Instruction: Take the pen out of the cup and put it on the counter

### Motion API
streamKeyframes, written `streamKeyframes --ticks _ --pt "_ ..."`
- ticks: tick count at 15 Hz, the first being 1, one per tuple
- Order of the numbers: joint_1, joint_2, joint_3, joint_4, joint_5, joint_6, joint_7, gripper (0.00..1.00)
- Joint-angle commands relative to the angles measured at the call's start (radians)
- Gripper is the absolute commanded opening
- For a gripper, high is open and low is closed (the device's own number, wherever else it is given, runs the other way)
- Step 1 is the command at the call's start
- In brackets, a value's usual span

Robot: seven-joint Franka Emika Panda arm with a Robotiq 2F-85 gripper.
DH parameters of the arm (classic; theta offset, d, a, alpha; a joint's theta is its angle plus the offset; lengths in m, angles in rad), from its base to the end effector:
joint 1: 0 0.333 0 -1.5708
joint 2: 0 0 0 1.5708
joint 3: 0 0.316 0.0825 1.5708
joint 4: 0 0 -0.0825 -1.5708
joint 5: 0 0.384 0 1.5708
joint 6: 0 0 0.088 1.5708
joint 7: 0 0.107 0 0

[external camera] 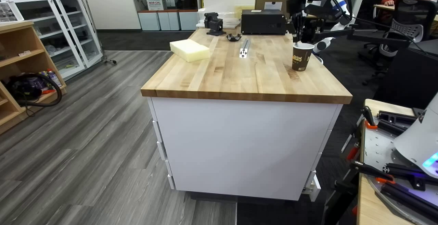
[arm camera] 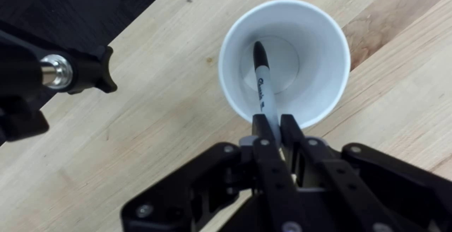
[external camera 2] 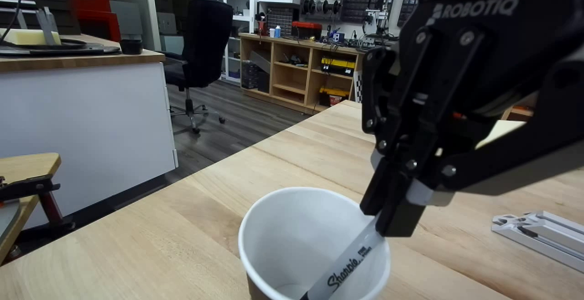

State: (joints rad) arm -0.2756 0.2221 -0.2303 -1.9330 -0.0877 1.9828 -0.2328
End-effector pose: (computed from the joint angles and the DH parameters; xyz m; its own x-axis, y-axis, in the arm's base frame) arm 0.5107 -0.2838 0.3633 0.9536 -0.2313 -0.1926 -0.2195 -0.9722 0.0811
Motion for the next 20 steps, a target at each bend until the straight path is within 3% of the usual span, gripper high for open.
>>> streamKeyframes --ticks 1,20 --pt "0.008 -0.024 0.005 0.006 -0.007 -0.043 0.018 0.06" --pt "0.116 -0.17 0.066 -0.02 -0.165 -0.199 0.195 0.06"
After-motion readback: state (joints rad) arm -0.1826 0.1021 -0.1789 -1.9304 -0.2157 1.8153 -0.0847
